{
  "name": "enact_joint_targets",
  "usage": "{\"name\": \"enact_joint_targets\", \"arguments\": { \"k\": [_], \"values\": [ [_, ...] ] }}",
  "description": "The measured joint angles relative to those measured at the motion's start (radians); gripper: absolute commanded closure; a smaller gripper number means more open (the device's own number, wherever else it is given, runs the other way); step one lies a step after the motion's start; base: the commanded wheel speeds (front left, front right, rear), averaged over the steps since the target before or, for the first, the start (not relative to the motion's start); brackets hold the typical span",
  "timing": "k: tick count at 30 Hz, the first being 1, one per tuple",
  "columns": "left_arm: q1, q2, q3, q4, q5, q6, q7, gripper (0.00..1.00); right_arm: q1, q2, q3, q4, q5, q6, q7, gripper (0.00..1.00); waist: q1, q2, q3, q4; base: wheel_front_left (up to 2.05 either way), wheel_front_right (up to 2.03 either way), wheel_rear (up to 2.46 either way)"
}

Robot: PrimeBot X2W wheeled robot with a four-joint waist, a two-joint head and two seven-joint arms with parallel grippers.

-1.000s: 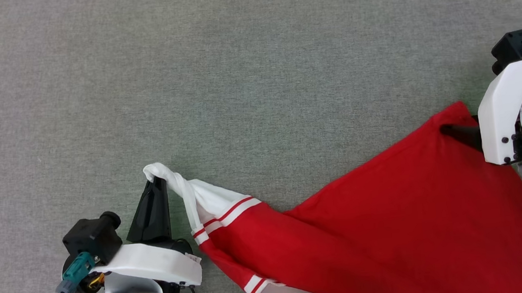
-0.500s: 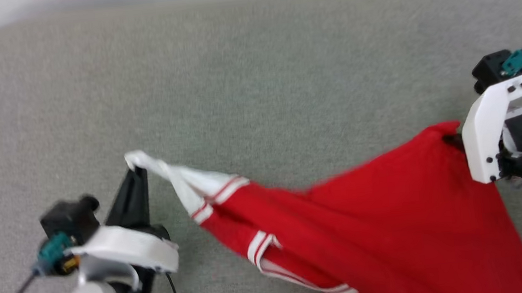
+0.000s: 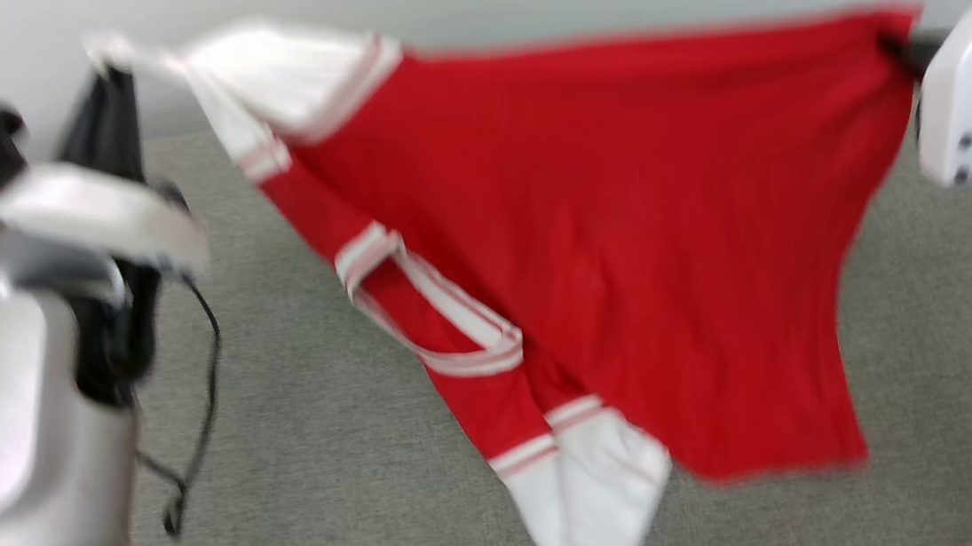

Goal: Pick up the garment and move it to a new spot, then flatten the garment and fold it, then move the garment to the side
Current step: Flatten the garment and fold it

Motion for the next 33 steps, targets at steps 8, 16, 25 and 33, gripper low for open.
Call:
{"name": "enact_joint_targets", "arguments": {
  "k": [8, 16, 25, 33],
  "values": [
    [-0.403, 0.019, -0.008, 0.156, 0.057, -0.018, -0.011, 1.00, -0.253, 0.001, -0.041, 0.021, -0.071, 0.000, -0.195, 1.00, 0.0001, 0.0000, 0.114, -0.027, 0.00, 0.00, 0.00],
    [-0.739, 0.043, -0.010, 0.239, 0.106, -0.024, -0.043, 1.00, -0.494, 0.005, -0.074, 0.049, -0.153, 0.001, -0.334, 1.00, 0.0001, 0.0000, 0.267, -0.042, 0.00, 0.00, 0.00],
    [-1.039, 0.064, -0.015, 0.306, 0.137, -0.028, -0.053, 1.00, -0.755, -0.013, -0.025, 0.125, -0.171, 0.001, -0.473, 1.00, 0.0002, 0.0000, 0.506, -0.056, 0.00, 0.00, 0.00],
    [-1.035, 0.046, -0.014, 0.410, 0.116, -0.049, -0.117, 1.00, -0.813, -0.011, 0.077, 0.265, -0.126, 0.001, -0.569, 1.00, 0.0003, 0.0000, 0.642, -0.054, 0.00, 0.00, 0.00]
  ]
}}
